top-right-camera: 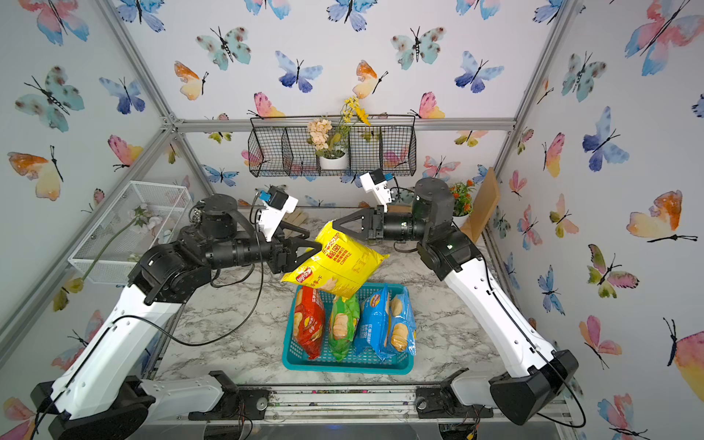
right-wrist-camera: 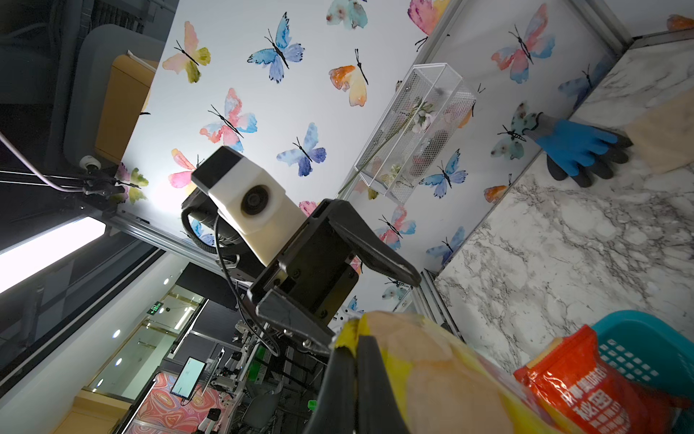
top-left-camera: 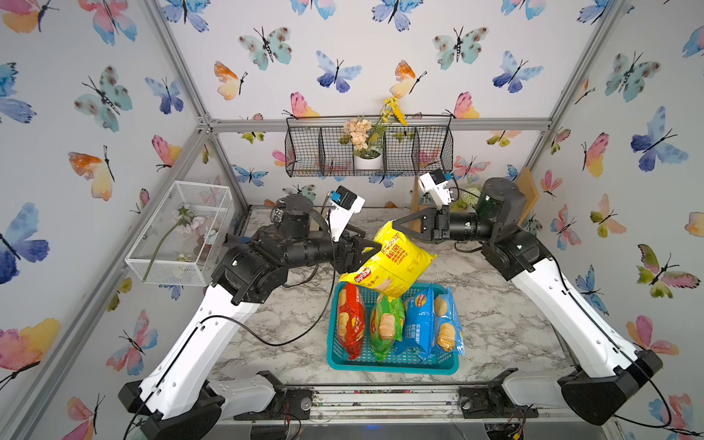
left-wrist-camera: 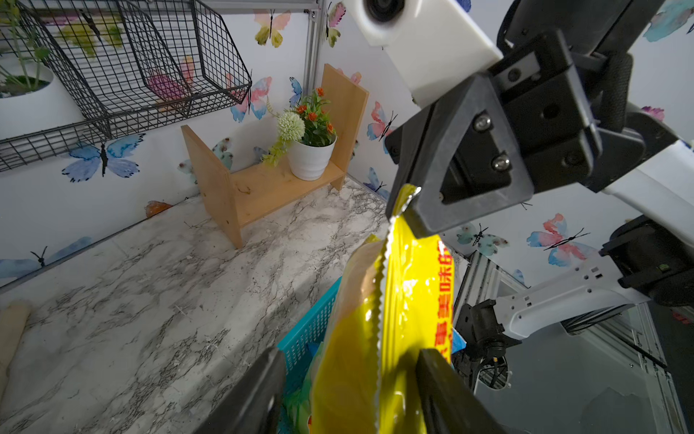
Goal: Put the potato chips into the basket
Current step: Pick up the potato chip from the center of the board, then place the potato chip in the basket.
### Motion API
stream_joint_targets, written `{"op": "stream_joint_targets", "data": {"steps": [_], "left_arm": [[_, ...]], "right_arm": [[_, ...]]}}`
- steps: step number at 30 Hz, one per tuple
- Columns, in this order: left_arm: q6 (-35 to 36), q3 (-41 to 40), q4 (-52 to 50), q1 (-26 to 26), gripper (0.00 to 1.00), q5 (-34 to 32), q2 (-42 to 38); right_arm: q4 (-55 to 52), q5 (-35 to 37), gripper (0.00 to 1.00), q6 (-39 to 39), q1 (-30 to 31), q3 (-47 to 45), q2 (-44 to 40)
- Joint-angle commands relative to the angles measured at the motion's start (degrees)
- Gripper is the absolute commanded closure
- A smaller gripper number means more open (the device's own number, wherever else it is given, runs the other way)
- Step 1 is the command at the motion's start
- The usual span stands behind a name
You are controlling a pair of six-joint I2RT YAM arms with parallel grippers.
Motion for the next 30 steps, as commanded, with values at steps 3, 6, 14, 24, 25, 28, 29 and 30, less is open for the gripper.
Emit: {"op": "stream_joint_targets", "data": {"steps": [3,6,14,24,25,28,29,30], "left_arm": [[-1.21,-0.90,-0.33,-0.54,0.50,3.19,-0.98],[-1.72,-0.95,-0.16,-0.55,0.64,3.19,-1.45],[-5.54,-0.61,-0.61,-0.55,0.89,2.16,-3.31],[-18.61,-2.38,-5.21,-0.55,1.00,-3.18,-6.59],[-20.06,-3.14,-5.08,-0.59,1.00,-3.80,-7.29],[-24.80,-4.84,-5.33,-0.57,1.00,-7.47,-8.99],[-26.54,-5.73,-5.05,-0.55,1.00,-8.36,-9.61],[-28.14,-6.66,-4.67,-0.55,1.00,-9.11,-10.23]], "right_arm": [[3.72,2.05,0.98,0.28,2.32,2.31,1.20],[3.81,2.57,0.98,0.26,3.12,2.61,1.73],[4.51,2.73,0.93,0.00,3.63,2.60,2.48],[-1.76,6.23,0.41,-5.33,3.59,4.87,2.60],[-2.99,6.88,0.39,-6.28,3.59,5.12,2.49],[-9.56,10.95,0.38,-10.85,3.62,6.91,2.13],[-12.74,13.24,0.38,-12.77,3.53,7.82,2.13],[-16.00,15.76,0.38,-14.68,3.56,8.80,2.13]]}}
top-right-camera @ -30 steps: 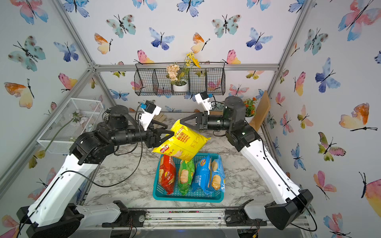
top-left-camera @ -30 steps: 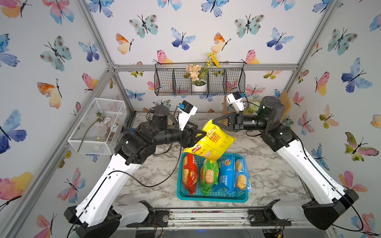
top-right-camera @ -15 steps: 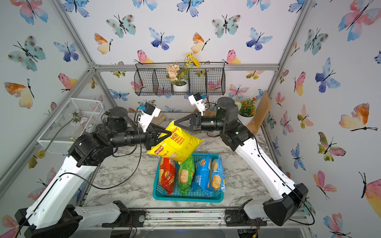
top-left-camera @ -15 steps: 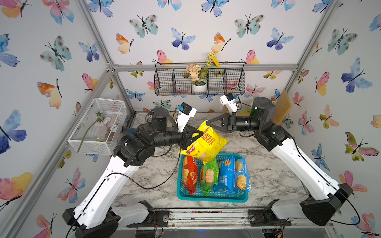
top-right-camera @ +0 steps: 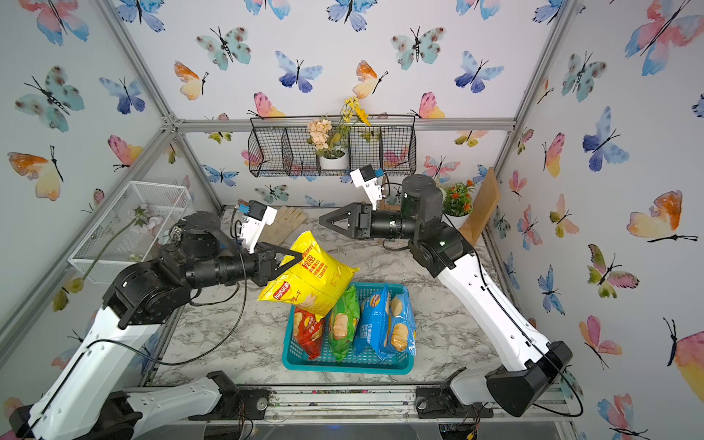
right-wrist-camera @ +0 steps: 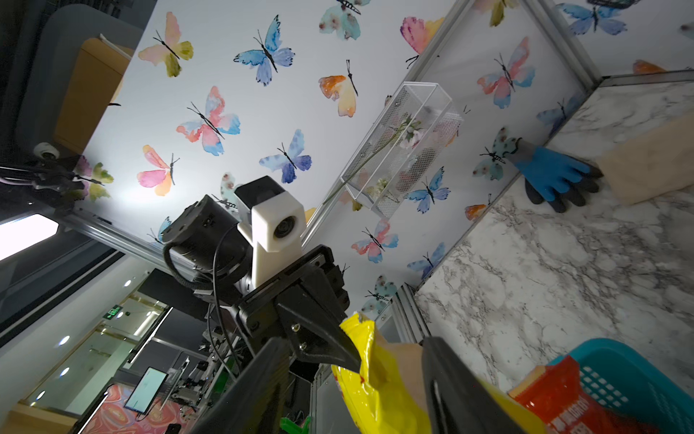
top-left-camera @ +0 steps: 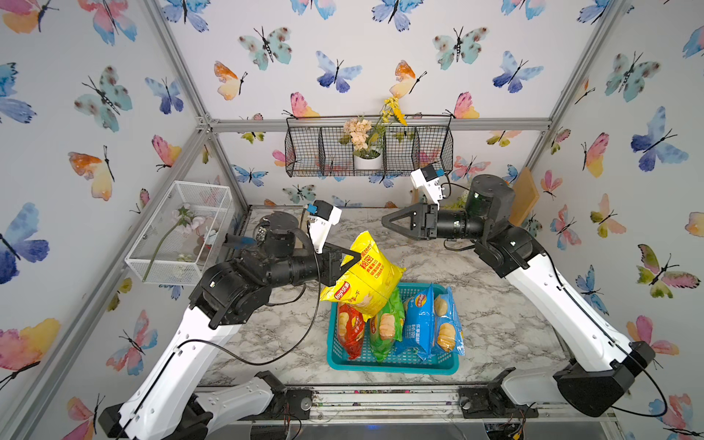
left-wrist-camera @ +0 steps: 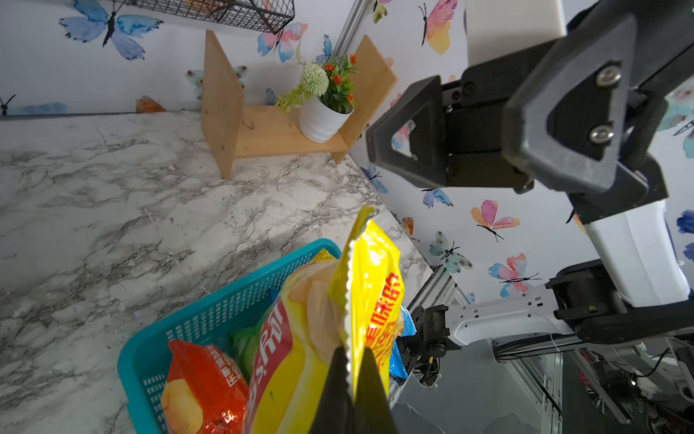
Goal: Put the potato chips into the basket
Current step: Place the potato chip in the basket.
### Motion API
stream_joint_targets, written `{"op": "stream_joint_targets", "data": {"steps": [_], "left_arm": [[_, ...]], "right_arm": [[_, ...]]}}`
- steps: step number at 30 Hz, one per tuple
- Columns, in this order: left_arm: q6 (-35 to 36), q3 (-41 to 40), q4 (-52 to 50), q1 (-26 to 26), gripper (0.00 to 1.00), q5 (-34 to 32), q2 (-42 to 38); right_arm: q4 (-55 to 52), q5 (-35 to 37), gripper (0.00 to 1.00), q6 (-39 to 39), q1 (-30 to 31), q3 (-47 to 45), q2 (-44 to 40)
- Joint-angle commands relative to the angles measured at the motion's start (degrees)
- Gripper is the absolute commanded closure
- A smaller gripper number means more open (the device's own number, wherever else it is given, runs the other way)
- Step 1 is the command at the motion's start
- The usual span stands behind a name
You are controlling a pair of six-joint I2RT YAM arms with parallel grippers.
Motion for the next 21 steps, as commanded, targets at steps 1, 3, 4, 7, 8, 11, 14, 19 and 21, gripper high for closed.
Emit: {"op": "stream_joint_targets", "data": {"steps": [1,3,4,7,8,11,14,19,21], "left_arm": [[-8.77,-2.51,1.10,-0.31,1.00,-5.59,-2.54],[-11.73,-4.84,1.86,-0.31,1.00,-7.46,-3.76],[-12.73,-5.78,2.15,-0.31,1.00,-8.02,-4.14],[-15.70,-8.39,2.53,-0.31,1.00,-10.01,-5.07],[-16.47,-9.32,2.67,-0.31,1.00,-10.56,-5.39],[-18.75,-12.27,3.68,-0.31,1.00,-11.57,-6.03],[-19.94,-14.23,3.88,-0.46,1.00,-12.70,-5.88],[-20.77,-16.09,3.42,-1.80,1.00,-15.12,-4.56],[-21.05,-16.55,3.58,-3.55,1.00,-16.09,-3.42]], "right_arm": [[-11.22,8.96,0.38,-8.05,0.14,3.48,-0.38],[-14.70,12.13,0.38,-10.03,0.20,3.52,-0.82],[-15.78,13.05,0.38,-10.61,0.22,3.35,-1.03],[-17.60,14.91,0.38,-11.69,0.22,1.56,-2.33],[-18.07,15.57,0.38,-11.99,0.22,0.95,-2.78],[-18.87,17.20,0.38,-12.54,0.16,-0.83,-4.05],[-18.85,18.07,0.38,-12.78,0.22,-2.62,-5.12],[-18.68,17.91,0.39,-13.24,0.21,-5.99,-6.29],[-17.96,16.50,0.40,-13.16,0.22,-7.97,-6.59]]}}
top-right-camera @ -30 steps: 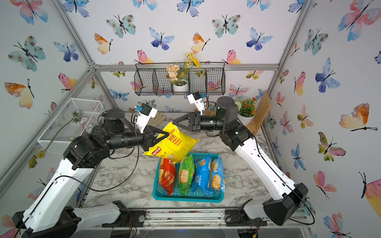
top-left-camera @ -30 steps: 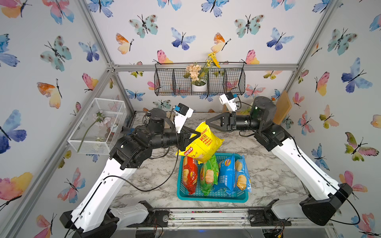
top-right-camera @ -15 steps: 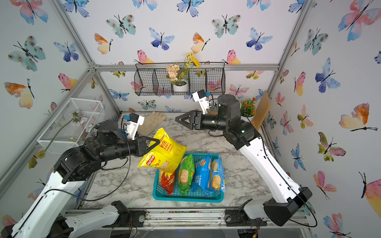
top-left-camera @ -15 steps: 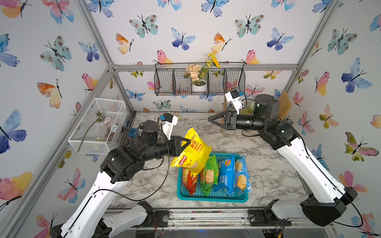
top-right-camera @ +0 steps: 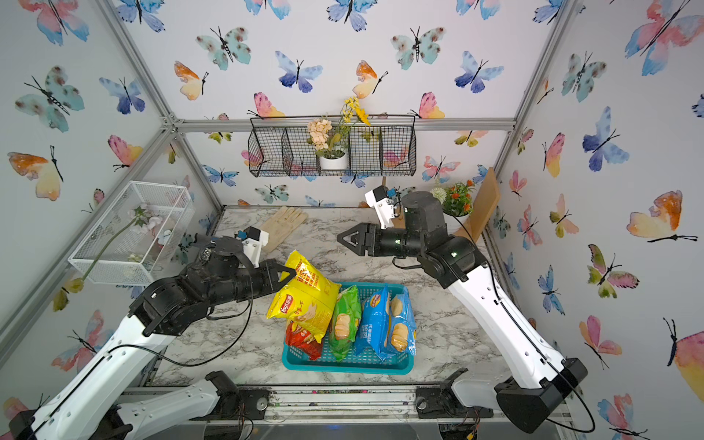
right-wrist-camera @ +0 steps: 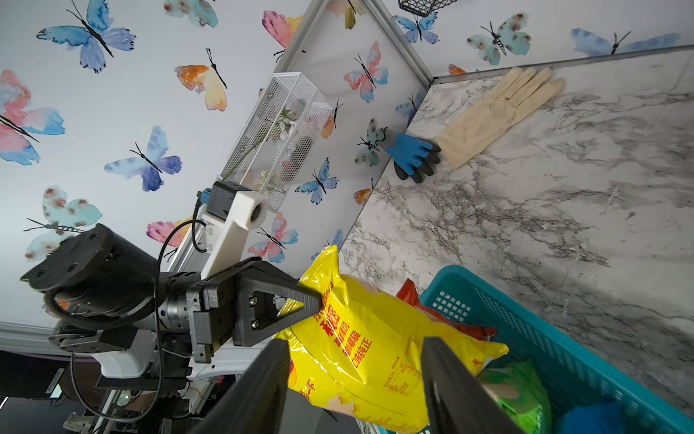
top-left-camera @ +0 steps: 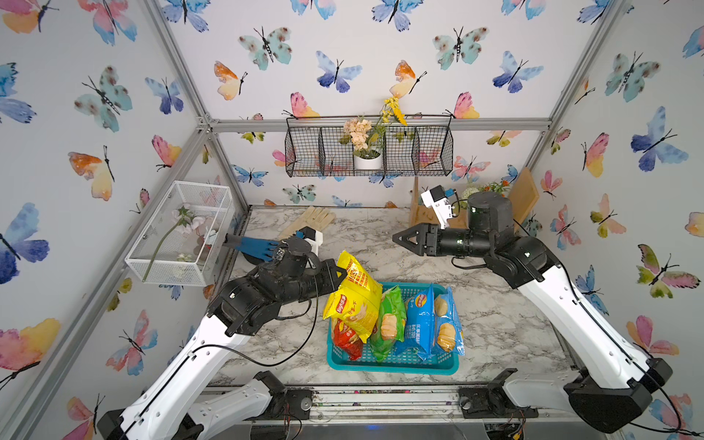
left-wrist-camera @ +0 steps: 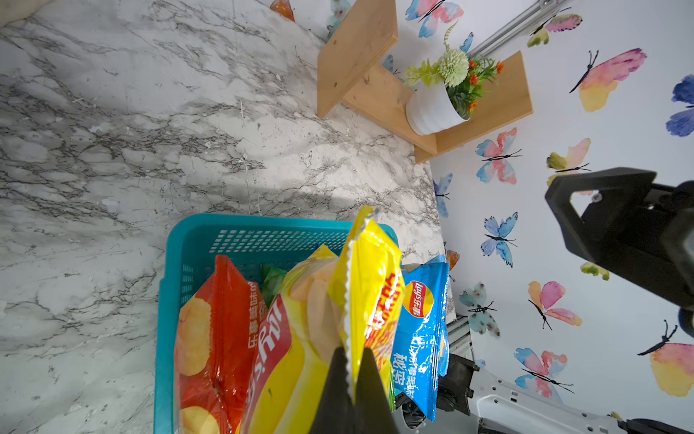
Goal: Put the potato chips into the basket
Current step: Place the potato chip in the basket.
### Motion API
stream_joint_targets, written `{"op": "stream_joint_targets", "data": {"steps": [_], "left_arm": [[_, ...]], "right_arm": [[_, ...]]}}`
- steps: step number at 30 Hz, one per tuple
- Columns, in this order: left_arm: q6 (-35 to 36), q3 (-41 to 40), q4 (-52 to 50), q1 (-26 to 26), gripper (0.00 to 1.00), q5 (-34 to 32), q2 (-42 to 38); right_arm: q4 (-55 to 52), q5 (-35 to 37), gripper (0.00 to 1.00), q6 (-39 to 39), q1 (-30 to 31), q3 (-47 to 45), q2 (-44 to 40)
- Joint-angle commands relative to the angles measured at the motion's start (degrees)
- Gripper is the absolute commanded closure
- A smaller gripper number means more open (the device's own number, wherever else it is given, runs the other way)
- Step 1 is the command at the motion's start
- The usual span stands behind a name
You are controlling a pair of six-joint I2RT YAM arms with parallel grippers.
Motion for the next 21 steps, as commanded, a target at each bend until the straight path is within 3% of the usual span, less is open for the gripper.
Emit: {"op": "stream_joint_targets", "data": {"steps": [1,8,15,21], "left_arm": [[-1.23,-0.42,1.78,-2.96,1.00,-3.66,1.97],[-1.46,-1.54,1.78,-8.55,1.00,-5.00,8.58],[-2.92,-9.10,5.88,-9.04,1.00,-5.54,9.45],[-1.91,-9.49,6.70,-8.88,1.00,-6.81,11.97]], "right_arm": [[0.02,-0.62,0.40,-0.95,0.23,-3.30,-1.00],[2.65,-2.36,0.43,-0.72,0.60,-12.40,-2.56],[2.55,-0.93,0.43,-1.62,0.66,-16.00,-3.82],[0.34,1.97,0.43,-3.14,0.68,-15.03,-3.39]]}}
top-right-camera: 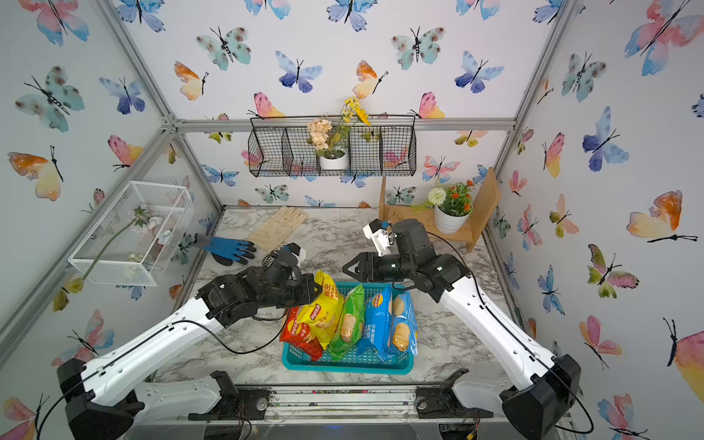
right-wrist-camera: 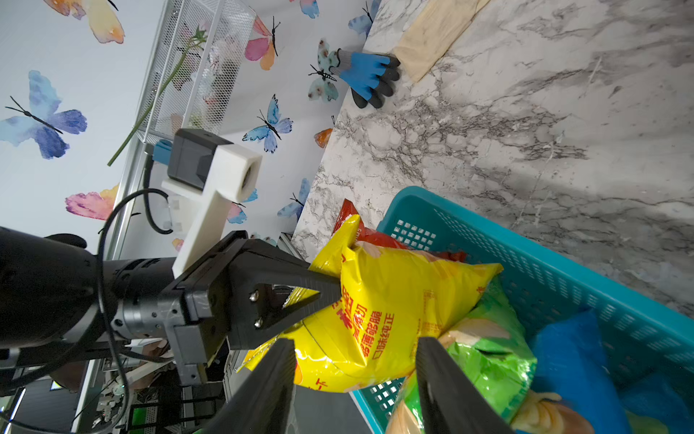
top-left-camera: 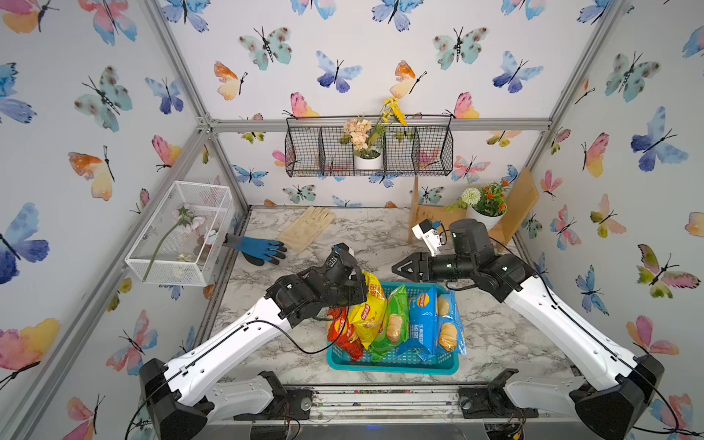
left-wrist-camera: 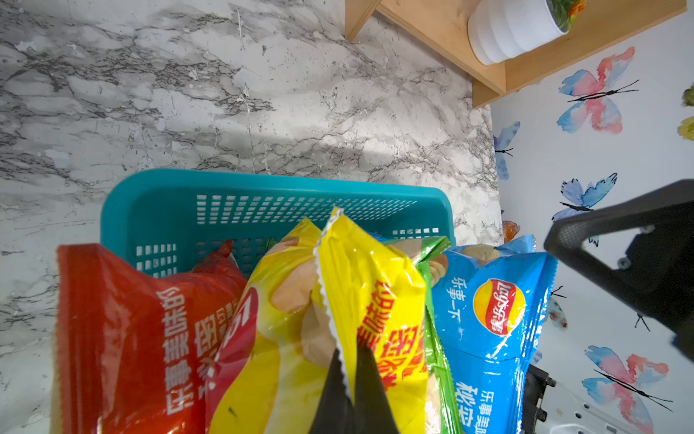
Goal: Put the potato chips into the basket
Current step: Place the potato chip in the basket, then reset both arms
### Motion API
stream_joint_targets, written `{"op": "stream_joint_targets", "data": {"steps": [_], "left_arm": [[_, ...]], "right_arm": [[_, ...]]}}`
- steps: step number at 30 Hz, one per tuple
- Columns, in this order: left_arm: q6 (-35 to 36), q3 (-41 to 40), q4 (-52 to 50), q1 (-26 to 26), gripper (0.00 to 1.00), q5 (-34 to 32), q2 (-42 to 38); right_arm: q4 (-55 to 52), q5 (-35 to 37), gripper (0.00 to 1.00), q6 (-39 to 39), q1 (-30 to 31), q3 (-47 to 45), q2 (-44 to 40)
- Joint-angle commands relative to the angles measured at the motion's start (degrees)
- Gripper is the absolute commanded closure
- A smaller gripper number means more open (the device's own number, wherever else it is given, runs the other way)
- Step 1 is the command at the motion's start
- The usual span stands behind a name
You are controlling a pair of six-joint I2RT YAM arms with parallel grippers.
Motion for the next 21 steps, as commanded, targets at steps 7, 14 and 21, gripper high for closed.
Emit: {"op": "stream_joint_targets", "data": {"steps": [7,14,21], "left_arm": [[3.45,5.03,-6.93,2.01,0.45,-4.43,3.07],[10.37,12.74,-11.27,11.97,0.01,-6.43,-3.80],[24.77,21.72,-5.91,15.08,0.01,-22.92,-7.58]], "right_arm": [[-8.81,13.82,0.38,-7.23,0.32,6.19,-0.58],[-14.13,31.37,0.29,-11.65,0.25,11.72,-1.22],[0.44,43.61,0.15,-12.75,0.30,4.28,-9.50]]}}
